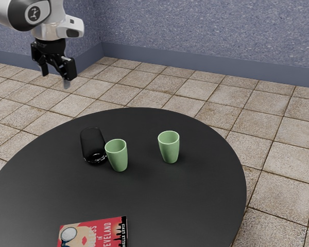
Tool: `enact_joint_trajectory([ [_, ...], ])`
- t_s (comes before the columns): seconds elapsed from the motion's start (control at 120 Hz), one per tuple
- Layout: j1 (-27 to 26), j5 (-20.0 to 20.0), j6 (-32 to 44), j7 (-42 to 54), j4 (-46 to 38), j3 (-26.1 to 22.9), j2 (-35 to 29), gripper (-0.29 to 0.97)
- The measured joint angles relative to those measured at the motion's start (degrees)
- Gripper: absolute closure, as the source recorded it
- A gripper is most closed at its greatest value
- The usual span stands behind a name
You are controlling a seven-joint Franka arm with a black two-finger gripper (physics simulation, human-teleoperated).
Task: Place the left cup onto the right cup
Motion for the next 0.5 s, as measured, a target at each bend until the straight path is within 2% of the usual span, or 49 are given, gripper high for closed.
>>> enact_joint_trajectory([
  [0.225, -1.16, -0.19, 0.07, -0.47, -0.72, -0.24, -0.05, 0.0],
  [0.325, -1.66, -0.5, 1.66, -0.68, -2.72, -1.89, 0.3, 0.0],
  [0.5, -4.51, -7.97, 6.5, -1.42, -5.71, -3.24, 4.86, 0.0],
])
